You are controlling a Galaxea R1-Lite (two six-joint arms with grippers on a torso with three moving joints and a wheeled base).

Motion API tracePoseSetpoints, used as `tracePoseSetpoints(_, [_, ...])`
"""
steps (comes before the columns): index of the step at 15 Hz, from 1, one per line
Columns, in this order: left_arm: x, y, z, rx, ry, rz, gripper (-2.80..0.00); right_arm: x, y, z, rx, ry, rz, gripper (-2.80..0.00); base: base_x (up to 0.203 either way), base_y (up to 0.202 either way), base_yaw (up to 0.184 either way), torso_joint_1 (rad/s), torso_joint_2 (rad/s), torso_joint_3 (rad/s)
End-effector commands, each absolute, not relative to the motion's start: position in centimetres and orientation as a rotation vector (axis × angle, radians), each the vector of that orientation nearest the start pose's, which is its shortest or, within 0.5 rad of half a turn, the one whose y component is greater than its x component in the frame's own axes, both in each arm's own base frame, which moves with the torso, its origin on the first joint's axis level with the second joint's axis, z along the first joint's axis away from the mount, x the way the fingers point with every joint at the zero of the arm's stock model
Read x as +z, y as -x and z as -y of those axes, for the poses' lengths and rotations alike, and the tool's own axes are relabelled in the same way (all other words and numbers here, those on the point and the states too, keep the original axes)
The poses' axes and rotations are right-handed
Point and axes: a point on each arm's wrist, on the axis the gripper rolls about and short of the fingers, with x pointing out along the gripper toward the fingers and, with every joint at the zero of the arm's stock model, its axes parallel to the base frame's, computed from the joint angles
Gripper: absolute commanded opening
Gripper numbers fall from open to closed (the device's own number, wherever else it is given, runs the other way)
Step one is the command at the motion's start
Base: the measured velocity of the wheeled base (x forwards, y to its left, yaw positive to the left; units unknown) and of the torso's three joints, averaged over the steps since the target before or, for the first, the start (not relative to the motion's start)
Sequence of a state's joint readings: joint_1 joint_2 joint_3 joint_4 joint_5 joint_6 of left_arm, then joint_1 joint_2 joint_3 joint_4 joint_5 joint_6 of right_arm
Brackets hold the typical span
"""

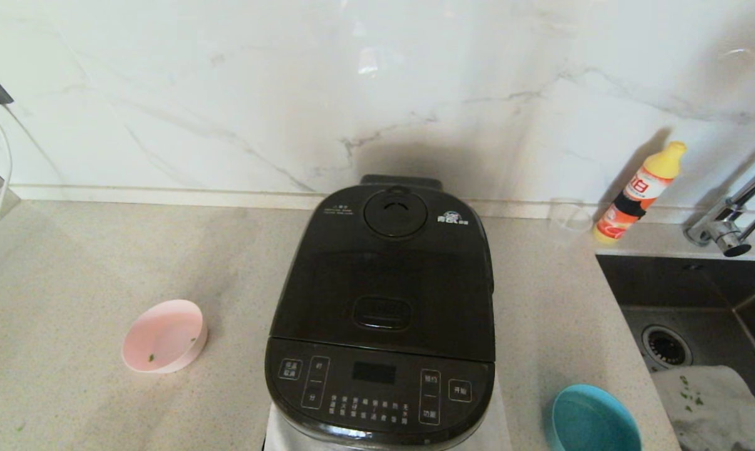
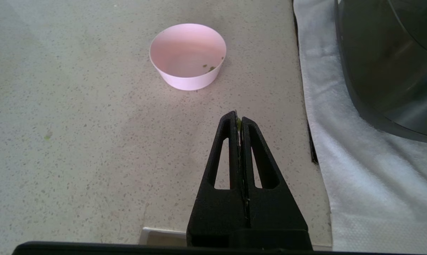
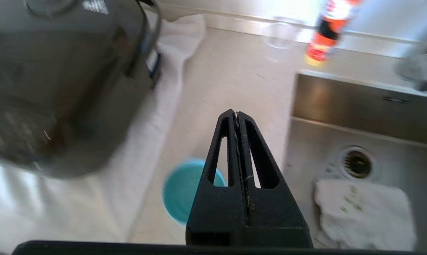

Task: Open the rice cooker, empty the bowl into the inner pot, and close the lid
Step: Press the start button

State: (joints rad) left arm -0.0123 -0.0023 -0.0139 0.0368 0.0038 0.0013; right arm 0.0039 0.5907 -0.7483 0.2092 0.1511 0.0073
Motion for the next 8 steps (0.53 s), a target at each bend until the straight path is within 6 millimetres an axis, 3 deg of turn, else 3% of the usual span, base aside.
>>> tracePoseSetpoints(1, [7.6, 2.4, 0.0, -0.008, -0.002, -0.023, -2.80, 29.6, -9.6, -0.9, 0.219, -0.042, -0.245, -2.80, 0.000, 0.000, 0.000, 0.000, 0.00, 0.000])
tracePoseSetpoints(3, [7.6, 2.4, 0.0, -0.008, -0.002, -0.023, -2.80, 31.4, -13.6, -2.8, 0.336, -0.095, -0.346, -2.80, 0.000, 0.000, 0.000, 0.000, 0.00, 0.000])
tracePoseSetpoints(6, [7.6, 2.4, 0.0, -0.008, -0.002, -0.023, -2.80, 32.0, -17.0, -7.7, 0.522, -0.180, -0.511, -2.80, 0.000, 0.000, 0.000, 0.000, 0.00, 0.000])
tracePoseSetpoints(8, [7.6, 2.4, 0.0, -0.008, -0.002, -0.023, -2.80, 31.4, -18.3, -10.7, 0.585, -0.210, -0.628, -2.80, 0.000, 0.000, 0.000, 0.000, 0.00, 0.000])
